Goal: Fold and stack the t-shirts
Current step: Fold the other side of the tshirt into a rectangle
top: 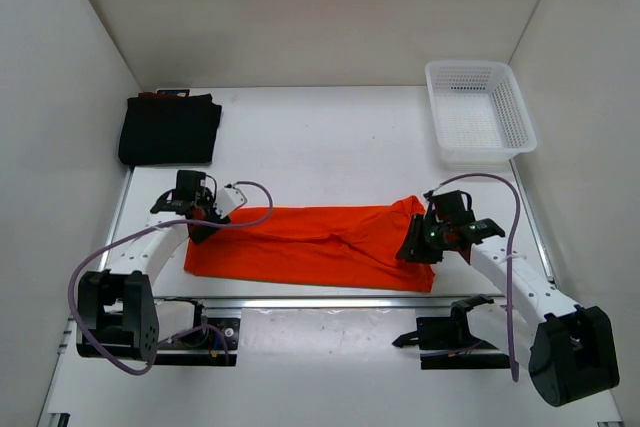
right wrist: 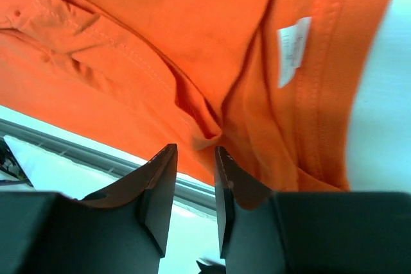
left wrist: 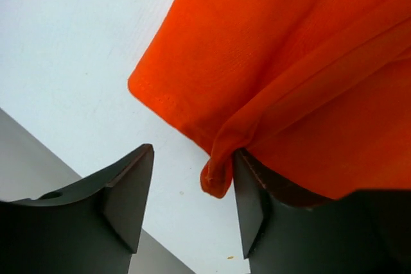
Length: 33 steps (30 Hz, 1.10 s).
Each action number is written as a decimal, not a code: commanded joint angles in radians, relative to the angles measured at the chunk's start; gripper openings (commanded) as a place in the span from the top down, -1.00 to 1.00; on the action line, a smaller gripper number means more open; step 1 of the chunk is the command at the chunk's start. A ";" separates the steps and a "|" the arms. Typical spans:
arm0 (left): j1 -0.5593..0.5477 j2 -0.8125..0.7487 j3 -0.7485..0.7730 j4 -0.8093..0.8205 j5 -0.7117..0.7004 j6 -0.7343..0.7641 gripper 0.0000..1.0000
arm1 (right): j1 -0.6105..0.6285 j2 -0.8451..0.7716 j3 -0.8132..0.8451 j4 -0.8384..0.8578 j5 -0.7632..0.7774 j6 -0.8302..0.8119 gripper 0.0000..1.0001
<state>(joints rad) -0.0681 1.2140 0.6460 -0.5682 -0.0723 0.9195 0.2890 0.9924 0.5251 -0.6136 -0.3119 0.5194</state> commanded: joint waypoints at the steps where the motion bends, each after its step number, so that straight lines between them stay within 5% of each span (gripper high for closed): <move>1: 0.011 -0.060 0.033 -0.021 -0.026 -0.031 -0.28 | -0.042 -0.044 0.010 -0.024 -0.023 -0.074 0.45; 9: 0.005 -0.142 0.199 -0.255 0.052 -0.111 -0.21 | 0.077 -0.037 0.183 0.035 0.054 -0.049 0.40; 15: 0.021 -0.198 0.147 -0.323 0.005 -0.146 0.09 | 0.206 0.279 0.337 0.207 0.128 -0.035 0.37; 22: -0.036 -0.162 0.044 -0.067 -0.182 -0.260 0.00 | 0.219 0.538 0.518 0.239 0.148 -0.096 0.65; 28: -0.027 -0.172 0.026 -0.113 -0.131 -0.214 -0.12 | 0.231 0.630 0.539 0.215 0.045 -0.113 0.40; 33: -0.058 -0.169 0.026 -0.185 -0.029 -0.093 -0.28 | 0.246 0.557 0.475 0.209 0.013 -0.121 0.27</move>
<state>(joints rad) -0.1078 1.0653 0.6613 -0.7139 -0.1703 0.7471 0.5247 1.6184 1.0225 -0.4114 -0.2661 0.4171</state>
